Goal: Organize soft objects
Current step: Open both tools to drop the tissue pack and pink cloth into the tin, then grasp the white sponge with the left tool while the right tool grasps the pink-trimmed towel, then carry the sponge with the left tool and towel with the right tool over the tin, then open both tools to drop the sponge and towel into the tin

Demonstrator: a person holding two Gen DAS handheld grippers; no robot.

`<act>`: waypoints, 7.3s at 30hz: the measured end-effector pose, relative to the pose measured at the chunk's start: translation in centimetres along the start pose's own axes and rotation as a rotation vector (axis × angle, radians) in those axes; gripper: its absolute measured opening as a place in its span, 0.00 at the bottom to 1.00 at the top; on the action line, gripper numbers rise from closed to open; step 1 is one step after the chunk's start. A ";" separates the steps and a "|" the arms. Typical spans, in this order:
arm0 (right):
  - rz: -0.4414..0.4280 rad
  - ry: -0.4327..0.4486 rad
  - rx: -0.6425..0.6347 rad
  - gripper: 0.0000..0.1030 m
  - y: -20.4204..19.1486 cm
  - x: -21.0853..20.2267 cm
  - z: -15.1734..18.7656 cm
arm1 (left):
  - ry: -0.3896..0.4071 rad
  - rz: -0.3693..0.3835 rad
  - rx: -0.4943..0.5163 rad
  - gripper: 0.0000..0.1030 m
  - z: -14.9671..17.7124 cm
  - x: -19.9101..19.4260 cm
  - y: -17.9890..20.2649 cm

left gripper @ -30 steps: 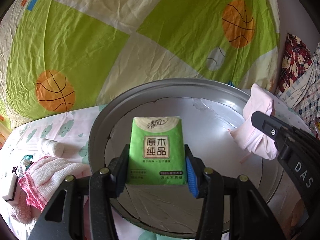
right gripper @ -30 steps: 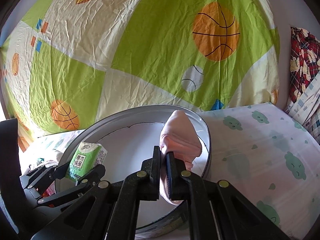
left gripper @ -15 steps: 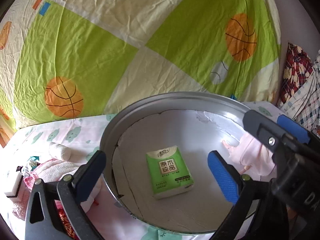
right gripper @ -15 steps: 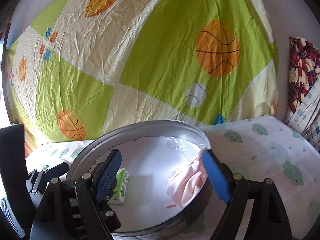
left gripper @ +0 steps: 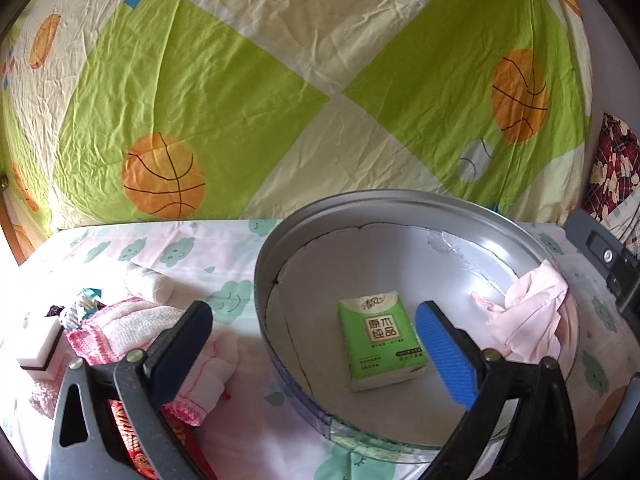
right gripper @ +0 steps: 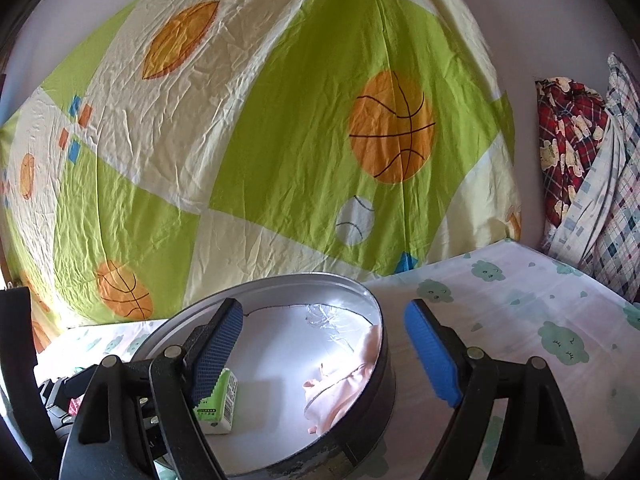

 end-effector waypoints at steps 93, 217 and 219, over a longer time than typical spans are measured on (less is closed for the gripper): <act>-0.422 -0.565 -0.180 0.24 -26.6 6.5 8.6 | -0.003 -0.152 -0.123 1.00 0.9 -4.2 -25.5; -0.079 -0.168 -0.158 0.24 -0.8 4.3 0.3 | 0.018 0.298 0.014 0.64 -2.9 1.7 1.5; -0.104 -0.178 -0.172 0.36 -1.2 4.4 0.4 | 0.028 0.256 0.011 0.70 -2.8 1.7 1.4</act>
Point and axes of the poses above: each gripper's, at about its wrist camera, not at the fingertips, and x roughly the way its jaws point, y to its right, z to its underside, the point moved 1 cm from there along x, roughly the way its jaws point, and after that the axes turned 6 degrees about -x, right-handed, at the moved point
